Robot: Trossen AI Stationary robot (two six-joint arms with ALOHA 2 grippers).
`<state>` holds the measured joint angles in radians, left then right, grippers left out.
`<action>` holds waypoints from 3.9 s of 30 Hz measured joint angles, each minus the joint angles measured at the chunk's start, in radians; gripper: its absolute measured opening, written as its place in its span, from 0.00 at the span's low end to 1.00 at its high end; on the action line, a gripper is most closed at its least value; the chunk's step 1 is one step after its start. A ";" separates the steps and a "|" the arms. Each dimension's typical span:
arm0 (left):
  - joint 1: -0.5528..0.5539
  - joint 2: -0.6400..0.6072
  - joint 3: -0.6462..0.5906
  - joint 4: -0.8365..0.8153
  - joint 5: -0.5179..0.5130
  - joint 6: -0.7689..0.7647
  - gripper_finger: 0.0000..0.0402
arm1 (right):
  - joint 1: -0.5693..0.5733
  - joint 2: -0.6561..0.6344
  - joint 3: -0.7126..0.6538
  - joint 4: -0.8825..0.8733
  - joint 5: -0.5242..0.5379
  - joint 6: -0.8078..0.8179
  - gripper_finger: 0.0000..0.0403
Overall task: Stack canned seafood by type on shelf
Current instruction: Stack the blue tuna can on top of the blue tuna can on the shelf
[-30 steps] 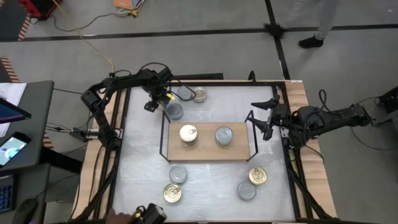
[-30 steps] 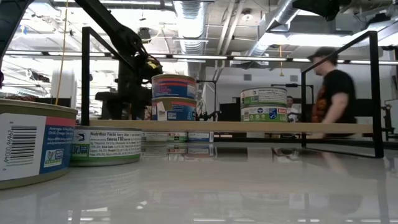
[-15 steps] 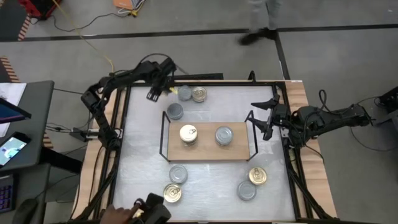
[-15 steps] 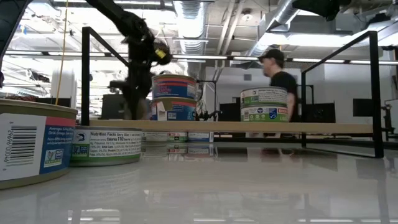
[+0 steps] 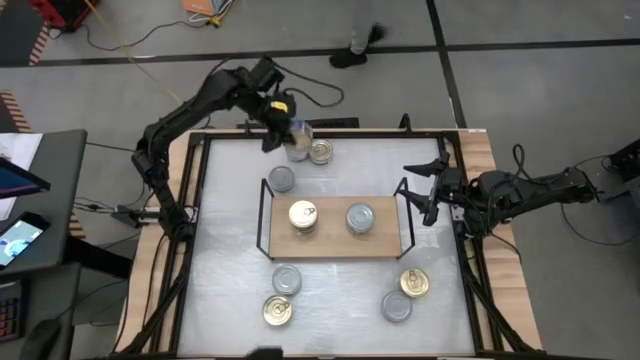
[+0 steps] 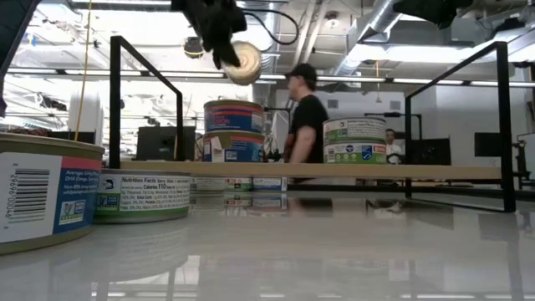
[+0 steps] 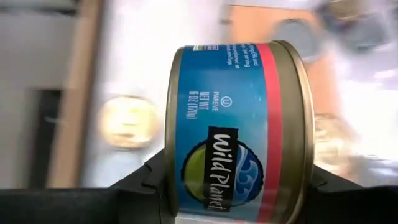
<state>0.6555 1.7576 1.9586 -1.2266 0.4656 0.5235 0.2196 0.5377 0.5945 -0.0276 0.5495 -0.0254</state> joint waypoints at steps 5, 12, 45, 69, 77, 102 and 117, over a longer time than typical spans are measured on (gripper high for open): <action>-0.145 0.003 -0.020 -0.143 0.039 -0.144 0.43 | 0.000 0.000 0.000 0.015 0.000 0.000 0.82; -0.379 0.008 -0.137 -0.113 0.053 -0.239 0.43 | 0.002 0.000 0.000 0.055 -0.102 0.018 0.82; -0.380 0.011 -0.262 0.098 0.081 -0.476 0.45 | 0.002 0.000 0.000 0.061 -0.122 -0.001 0.82; -0.386 0.012 -0.327 0.078 0.098 -0.526 0.45 | 0.002 0.000 0.000 0.064 -0.122 -0.001 0.82; -0.378 0.009 -0.324 0.063 0.029 -0.544 0.49 | 0.002 0.000 0.000 0.065 -0.122 -0.001 0.82; -0.285 0.010 -0.325 0.035 0.147 -0.566 0.57 | 0.002 0.000 0.000 0.065 -0.122 0.000 0.82; -0.283 0.011 -0.326 0.004 0.083 -0.601 0.71 | 0.002 0.000 0.000 0.066 -0.122 0.000 0.82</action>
<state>0.3725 1.7687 1.6329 -1.2225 0.5488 -0.0775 0.2217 0.5373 0.5945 0.0380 0.4271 -0.0257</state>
